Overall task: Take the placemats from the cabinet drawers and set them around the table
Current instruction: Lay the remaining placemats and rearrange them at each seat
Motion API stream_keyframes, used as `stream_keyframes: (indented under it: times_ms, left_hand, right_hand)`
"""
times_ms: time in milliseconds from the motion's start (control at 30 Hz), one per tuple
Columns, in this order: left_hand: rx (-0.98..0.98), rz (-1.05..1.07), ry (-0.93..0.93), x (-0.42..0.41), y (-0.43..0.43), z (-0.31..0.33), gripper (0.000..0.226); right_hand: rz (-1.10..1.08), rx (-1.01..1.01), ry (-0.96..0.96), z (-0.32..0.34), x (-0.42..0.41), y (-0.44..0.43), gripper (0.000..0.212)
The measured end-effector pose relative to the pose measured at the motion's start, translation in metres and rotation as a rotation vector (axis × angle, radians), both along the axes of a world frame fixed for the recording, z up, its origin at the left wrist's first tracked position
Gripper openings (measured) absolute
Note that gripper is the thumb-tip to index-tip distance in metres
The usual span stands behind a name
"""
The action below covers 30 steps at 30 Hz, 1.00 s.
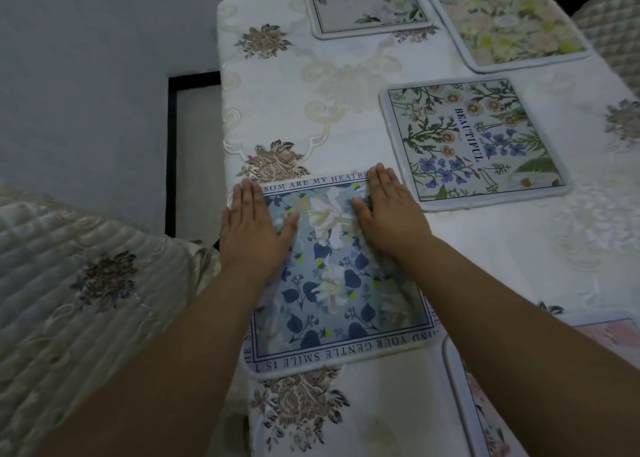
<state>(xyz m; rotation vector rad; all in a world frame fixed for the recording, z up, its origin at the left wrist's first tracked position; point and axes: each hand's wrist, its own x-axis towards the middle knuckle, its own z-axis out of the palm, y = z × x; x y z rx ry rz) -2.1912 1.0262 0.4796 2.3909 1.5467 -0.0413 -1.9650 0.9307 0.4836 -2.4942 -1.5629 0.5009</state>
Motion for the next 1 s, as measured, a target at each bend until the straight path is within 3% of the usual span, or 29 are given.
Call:
stream_keyframes:
  times_ms: [100,233,367,433,667,867,1000]
  left_hand:
    - [-0.018,0.001,0.017,0.003,-0.002,0.004,0.091]
    - [-0.013,-0.042,0.035,0.011,-0.004,0.013,0.08]
    - [-0.206,-0.159,-0.291,0.048,-0.024,0.025,0.068]
    - [-0.325,-0.189,-0.404,0.078,-0.035,0.03,0.065]
    - [-0.569,-0.147,-0.45,0.192,-0.062,0.045,0.069]
    - [-0.416,0.124,-0.498,0.235,-0.076,0.044,0.053]
    - [-0.466,0.254,-0.613,0.245,-0.07,0.041,0.034]
  right_hand:
    - [-0.034,0.031,0.137,0.012,0.001,0.004,0.067]
    - [-0.445,0.374,0.241,0.028,0.019,-0.013,0.053]
    - [-0.971,0.465,0.47,0.038,0.047,-0.035,0.049]
    - [-1.092,0.525,0.586,0.039,0.062,-0.046,0.051]
    - [-1.244,0.798,0.969,0.046,0.111,-0.083,0.049]
    - [-1.194,0.944,1.251,0.04,0.123,-0.098,0.034]
    - [-1.051,0.766,1.151,0.034,0.124,-0.1,0.033]
